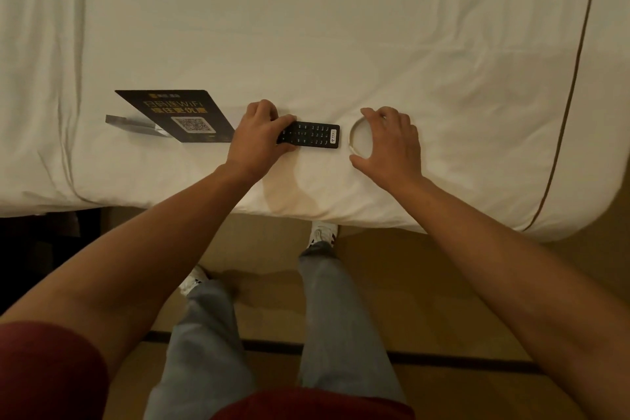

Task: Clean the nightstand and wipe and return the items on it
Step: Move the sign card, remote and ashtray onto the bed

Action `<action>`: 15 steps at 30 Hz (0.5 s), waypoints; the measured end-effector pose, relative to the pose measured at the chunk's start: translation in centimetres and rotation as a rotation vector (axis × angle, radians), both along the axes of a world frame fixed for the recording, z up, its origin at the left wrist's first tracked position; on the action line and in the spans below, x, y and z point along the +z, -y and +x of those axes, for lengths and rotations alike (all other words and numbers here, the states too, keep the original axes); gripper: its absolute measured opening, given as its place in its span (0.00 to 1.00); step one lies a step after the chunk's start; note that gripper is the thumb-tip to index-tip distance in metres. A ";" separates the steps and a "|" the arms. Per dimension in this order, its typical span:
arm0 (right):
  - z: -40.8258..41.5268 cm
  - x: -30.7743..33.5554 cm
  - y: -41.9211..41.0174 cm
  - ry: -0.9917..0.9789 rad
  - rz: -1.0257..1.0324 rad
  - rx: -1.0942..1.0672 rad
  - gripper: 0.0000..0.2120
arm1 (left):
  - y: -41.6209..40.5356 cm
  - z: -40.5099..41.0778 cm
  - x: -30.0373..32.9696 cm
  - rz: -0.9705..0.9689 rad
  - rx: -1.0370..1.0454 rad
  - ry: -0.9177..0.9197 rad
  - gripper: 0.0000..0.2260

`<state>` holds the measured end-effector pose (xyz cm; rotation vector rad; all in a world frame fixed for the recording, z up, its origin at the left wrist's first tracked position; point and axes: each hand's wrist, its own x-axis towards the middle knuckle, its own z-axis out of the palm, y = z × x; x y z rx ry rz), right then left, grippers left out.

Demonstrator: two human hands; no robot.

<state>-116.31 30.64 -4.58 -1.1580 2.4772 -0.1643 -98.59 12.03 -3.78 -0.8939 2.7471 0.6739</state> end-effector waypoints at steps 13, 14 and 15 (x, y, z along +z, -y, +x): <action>0.6 0.2 0.9 0.032 -0.060 -0.033 0.45 | 0.7 0.1 -1.0 -0.072 -0.107 0.044 0.26; 0.7 0.5 1.1 0.036 -0.086 -0.055 0.44 | 0.8 0.0 -0.8 -0.065 -0.125 0.037 0.27; 0.9 0.8 1.5 0.039 -0.108 -0.075 0.43 | 0.8 -0.1 -0.5 -0.059 -0.139 0.022 0.27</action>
